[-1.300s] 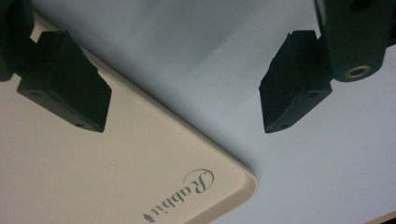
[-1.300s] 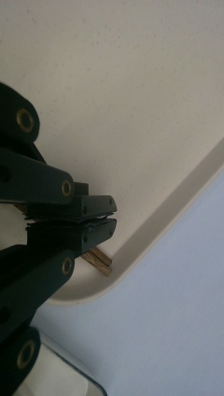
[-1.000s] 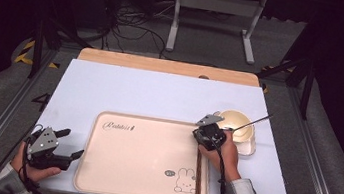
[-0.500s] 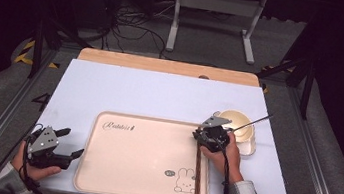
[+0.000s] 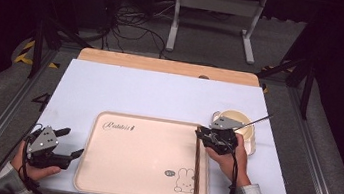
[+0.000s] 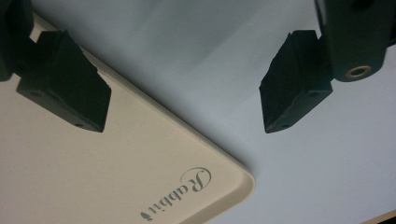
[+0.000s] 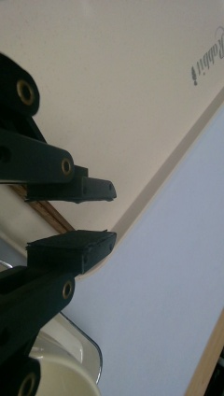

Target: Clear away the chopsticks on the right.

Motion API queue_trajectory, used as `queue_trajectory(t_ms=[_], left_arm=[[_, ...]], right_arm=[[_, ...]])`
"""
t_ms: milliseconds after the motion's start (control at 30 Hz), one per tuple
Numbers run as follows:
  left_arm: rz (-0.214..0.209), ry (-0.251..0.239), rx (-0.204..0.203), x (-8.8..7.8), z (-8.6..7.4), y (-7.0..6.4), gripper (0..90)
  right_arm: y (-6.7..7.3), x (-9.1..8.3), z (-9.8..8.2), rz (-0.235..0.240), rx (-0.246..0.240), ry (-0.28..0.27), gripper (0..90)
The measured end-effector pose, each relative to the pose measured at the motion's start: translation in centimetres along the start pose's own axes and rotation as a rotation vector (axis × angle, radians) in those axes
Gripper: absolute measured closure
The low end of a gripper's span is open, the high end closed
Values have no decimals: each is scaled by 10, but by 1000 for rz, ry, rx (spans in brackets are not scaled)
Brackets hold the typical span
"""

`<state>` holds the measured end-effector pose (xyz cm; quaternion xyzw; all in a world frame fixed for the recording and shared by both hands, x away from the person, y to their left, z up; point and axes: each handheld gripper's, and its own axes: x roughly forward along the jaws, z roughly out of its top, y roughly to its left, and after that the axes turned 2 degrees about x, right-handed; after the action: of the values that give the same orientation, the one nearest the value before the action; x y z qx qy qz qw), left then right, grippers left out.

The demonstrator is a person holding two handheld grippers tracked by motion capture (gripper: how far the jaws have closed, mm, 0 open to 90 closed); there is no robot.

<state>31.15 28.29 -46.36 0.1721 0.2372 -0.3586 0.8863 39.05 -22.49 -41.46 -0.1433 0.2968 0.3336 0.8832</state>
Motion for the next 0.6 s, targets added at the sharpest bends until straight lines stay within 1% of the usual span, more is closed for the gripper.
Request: queue_trajectory(t_ms=[100, 233, 300, 367, 500, 567, 600], left_arm=[[-1, 2, 3, 0, 0, 0, 173], [-5, 0, 3, 0, 0, 0, 173], [-5, -2, 5, 0, 0, 0, 173], [-6, 0, 4, 0, 0, 0, 173], [-6, 4, 8, 0, 0, -1, 173], [-8, 1, 4, 0, 0, -1, 173], [-7, -2, 4, 1, 1, -1, 173]], right_arm=[[3, -7, 2, 5, -8, -23, 730], [9, -20, 4, 14, -30, -51, 715], [10, -28, 4, 3, -34, -65, 711], [9, -36, 4, 2, -29, -86, 703], [2, -56, 3, -29, -13, -131, 688], [-4, -69, 2, -61, -3, -153, 671], [-6, -74, 1, -69, 4, -165, 668]])
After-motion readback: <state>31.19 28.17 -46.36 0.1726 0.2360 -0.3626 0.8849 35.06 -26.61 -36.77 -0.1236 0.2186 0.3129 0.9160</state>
